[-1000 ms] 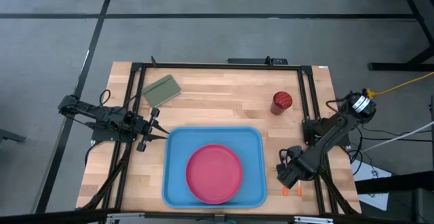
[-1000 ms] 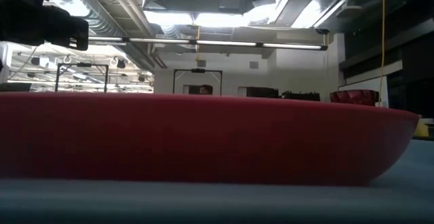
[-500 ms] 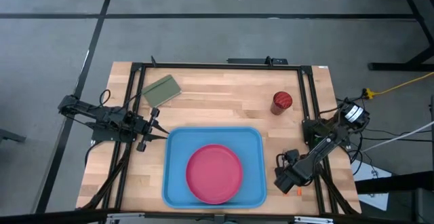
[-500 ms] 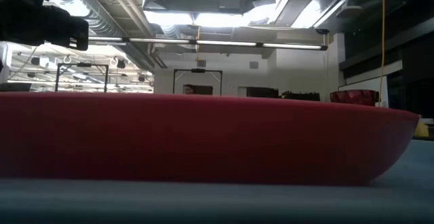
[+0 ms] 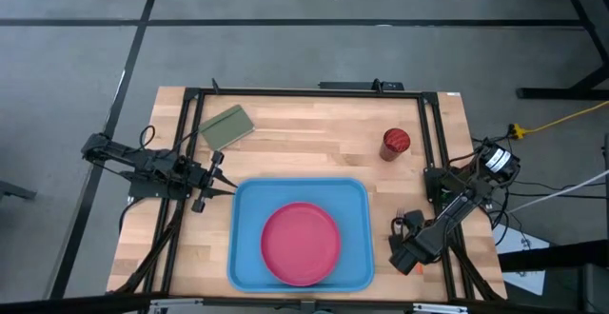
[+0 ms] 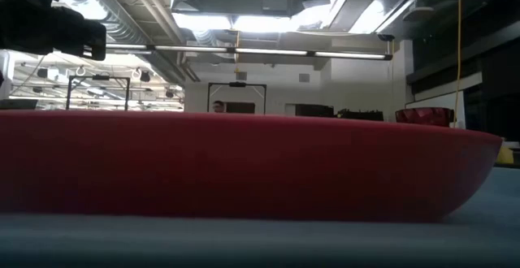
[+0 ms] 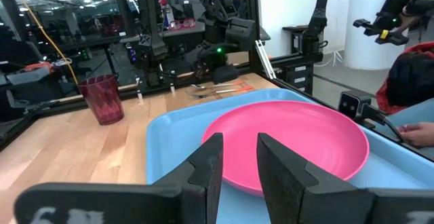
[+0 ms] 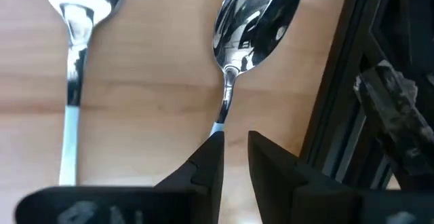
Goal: Pick and place plate/cup/fork/spoon on tray
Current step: Put the orange spoon on the blue serving tray to the right of the red plate
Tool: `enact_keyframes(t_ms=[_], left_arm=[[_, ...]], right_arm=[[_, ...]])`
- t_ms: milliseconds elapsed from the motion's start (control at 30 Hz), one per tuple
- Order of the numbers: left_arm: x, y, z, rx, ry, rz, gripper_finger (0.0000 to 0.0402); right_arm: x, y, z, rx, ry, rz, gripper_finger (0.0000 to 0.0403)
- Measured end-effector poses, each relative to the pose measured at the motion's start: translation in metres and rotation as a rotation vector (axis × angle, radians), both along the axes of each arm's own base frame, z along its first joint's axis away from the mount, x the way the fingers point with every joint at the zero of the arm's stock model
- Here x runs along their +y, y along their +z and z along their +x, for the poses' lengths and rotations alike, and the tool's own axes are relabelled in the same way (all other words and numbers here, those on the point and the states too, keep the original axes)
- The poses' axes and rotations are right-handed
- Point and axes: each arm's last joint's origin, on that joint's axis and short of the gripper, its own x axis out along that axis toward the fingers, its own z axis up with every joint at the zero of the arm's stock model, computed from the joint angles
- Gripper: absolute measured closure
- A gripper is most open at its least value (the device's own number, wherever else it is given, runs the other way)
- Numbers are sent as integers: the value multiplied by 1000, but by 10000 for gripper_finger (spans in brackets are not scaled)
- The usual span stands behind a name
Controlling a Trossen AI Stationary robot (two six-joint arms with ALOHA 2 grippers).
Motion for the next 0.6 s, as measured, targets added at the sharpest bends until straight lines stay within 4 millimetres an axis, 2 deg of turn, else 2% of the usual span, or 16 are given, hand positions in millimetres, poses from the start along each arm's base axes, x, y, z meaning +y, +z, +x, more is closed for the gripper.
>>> enact_keyframes(t_ms=[600], left_arm=[[0, 0, 0, 0, 0, 0, 318]], right_arm=[[0, 3, 4, -100, 5, -69, 330]])
